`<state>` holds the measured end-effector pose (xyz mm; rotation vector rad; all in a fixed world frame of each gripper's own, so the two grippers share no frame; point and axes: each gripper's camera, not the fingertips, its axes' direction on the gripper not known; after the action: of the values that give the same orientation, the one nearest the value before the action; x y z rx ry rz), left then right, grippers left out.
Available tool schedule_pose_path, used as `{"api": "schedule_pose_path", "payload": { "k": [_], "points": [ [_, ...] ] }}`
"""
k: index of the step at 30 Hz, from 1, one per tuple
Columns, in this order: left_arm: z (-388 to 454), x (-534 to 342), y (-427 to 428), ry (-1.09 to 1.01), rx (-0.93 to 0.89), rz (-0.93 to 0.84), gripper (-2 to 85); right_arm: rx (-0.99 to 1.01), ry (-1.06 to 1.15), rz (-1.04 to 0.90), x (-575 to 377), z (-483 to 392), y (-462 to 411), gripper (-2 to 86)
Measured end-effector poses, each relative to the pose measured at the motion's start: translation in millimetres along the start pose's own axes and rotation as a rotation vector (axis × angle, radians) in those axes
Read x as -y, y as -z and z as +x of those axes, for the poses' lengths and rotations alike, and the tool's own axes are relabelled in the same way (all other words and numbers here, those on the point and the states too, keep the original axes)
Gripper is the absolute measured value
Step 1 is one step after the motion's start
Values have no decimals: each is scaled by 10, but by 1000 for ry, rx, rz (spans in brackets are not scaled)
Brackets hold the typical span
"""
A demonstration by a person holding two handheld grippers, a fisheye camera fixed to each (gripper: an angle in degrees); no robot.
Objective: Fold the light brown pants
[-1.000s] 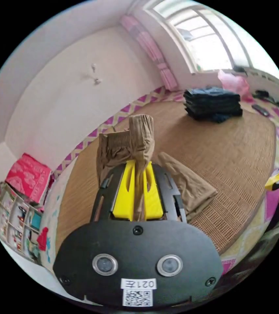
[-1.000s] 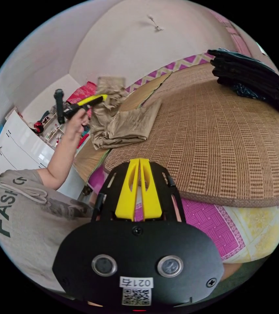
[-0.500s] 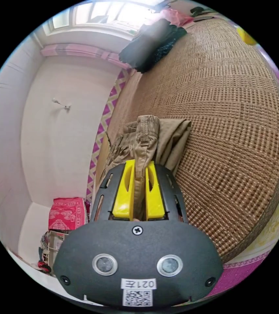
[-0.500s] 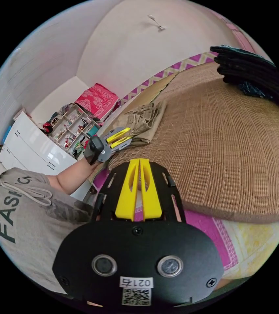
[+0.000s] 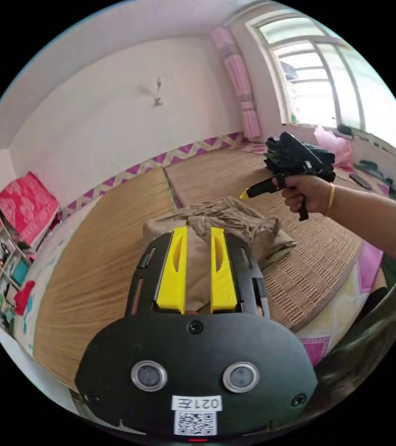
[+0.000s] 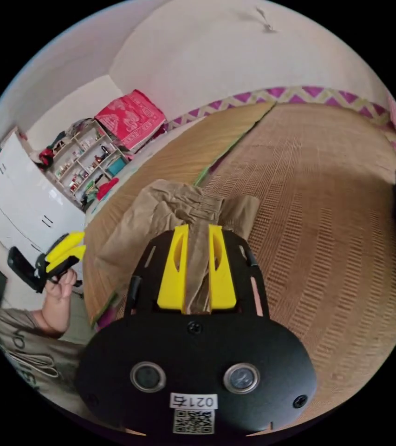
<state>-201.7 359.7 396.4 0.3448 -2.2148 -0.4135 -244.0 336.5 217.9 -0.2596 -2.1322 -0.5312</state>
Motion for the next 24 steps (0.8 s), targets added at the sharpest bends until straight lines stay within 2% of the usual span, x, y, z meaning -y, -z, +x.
{"api": "schedule_pose_path", "payload": {
  "k": [4,6,8,10,12,15,20,24],
  "points": [
    [-818,-324,-698,107,-37,-177,95,122,-186,-72,417,737,-581,101],
    [-1092,-499,-1011,171,-104,-219,93,311,-274,-82,475,1088,-904,80],
    [-1293,-759,-1428,214,-167,-311,90,387,-312,-42,434,1217,-945,37],
    [-1352,-924,-1498,198,-171,-295,88,450,-282,-1,406,1186,-801,27],
    [-1384,-1051,-1512,179,-172,-277,86,424,-196,33,343,980,-456,19],
    [-1363,-1226,-1587,137,-165,-273,84,357,-190,17,185,870,-303,15],
    [-1217,-1438,-1802,51,-69,-304,83,154,-187,-34,70,1024,-792,17],
    [-1245,-1742,-2017,42,-54,-327,83,218,-189,7,57,1144,-1038,29]
  ]
}}
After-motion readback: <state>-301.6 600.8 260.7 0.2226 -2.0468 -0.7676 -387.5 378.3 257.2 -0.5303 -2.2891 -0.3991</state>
